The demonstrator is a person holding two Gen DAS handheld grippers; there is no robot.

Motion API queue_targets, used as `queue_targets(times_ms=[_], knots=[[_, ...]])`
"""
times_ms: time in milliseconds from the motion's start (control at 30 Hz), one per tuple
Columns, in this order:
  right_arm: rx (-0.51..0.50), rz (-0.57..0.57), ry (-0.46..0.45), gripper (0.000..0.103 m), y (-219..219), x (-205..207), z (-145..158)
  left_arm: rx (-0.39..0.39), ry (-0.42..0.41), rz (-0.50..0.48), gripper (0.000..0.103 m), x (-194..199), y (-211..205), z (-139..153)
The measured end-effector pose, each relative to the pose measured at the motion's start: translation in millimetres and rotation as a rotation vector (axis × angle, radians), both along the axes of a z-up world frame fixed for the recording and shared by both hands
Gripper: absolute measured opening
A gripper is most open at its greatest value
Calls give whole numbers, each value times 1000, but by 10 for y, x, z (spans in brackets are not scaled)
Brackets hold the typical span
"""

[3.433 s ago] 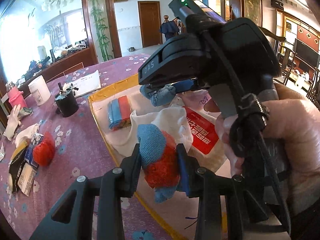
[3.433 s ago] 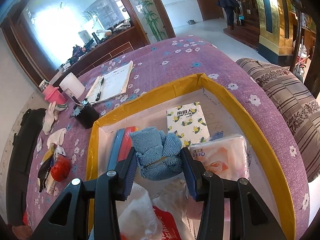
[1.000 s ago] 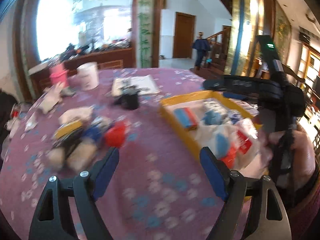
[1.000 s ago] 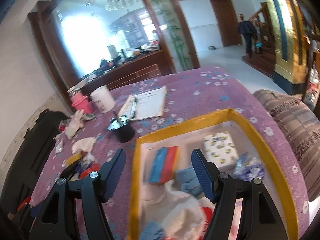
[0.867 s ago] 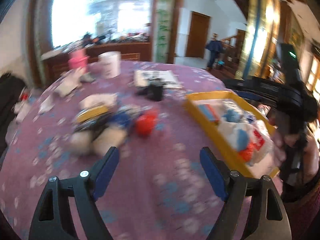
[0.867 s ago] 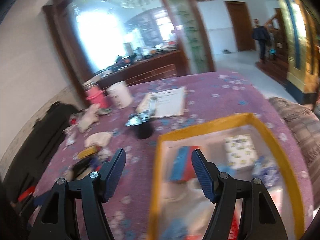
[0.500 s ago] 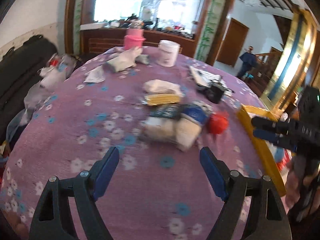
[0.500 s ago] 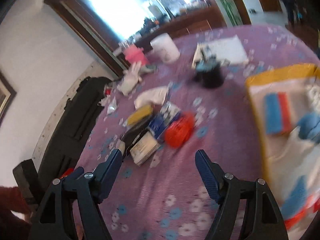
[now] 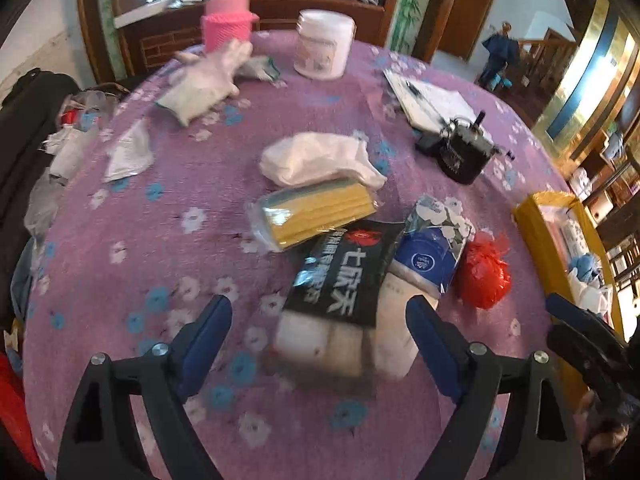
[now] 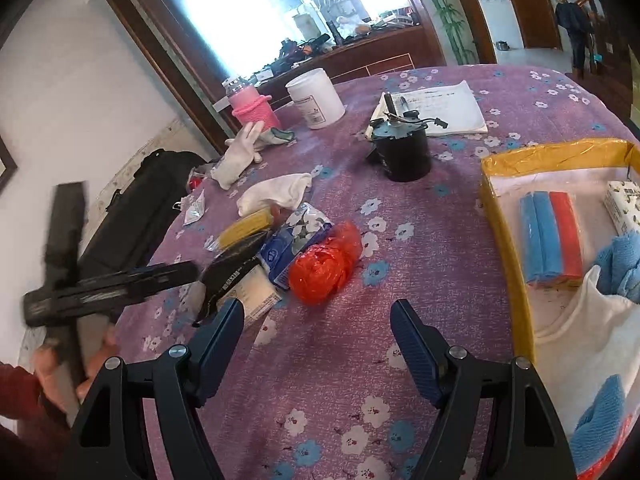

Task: Organize soft objects
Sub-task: 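Grasp the black-label bag with the left gripper while the right grasps the red mesh bag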

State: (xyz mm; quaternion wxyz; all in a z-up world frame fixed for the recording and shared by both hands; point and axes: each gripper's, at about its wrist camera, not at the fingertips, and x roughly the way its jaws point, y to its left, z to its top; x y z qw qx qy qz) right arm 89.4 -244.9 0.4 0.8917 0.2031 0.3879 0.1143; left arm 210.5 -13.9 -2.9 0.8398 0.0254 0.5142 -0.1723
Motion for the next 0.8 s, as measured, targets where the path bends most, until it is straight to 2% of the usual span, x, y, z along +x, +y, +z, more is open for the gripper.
queue_targets(times_ms=[100, 133, 167, 200, 267, 333, 433, 500, 567, 700, 800], knots=[[-1, 4, -4, 80, 23, -5, 25, 12, 4, 47, 87, 91, -41, -119], [1, 7, -7, 80, 32, -14, 34, -21, 18, 63, 83, 113, -21, -177], [0, 12, -8, 80, 42, -16, 40, -50, 38, 69, 54, 123, -5, -224], [-2, 12, -9, 80, 47, -19, 43, -72, 66, 79, 46, 133, 13, -288], [-3, 10, -6, 80, 50, -13, 38, -124, 48, 110, 43, 60, 93, -307], [-8, 7, -2, 80, 52, -8, 26, -122, -5, 138, 43, -127, 155, -227], [-14, 3, 4, 80, 58, 9, 8, -164, -90, 127, 43, -463, 223, -79], [-26, -4, -5, 80, 72, 13, 9, -153, -190, 129, 43, -613, 248, -3], [-40, -8, -7, 80, 96, 48, -15, -149, -231, 128, 43, -646, 247, 16], [16, -8, 64, 80, 136, 183, -134, -82, -278, 104, 43, -649, 146, 16], [36, -8, 102, 80, 213, 308, -168, -78, -289, 88, 43, -654, 130, 28]])
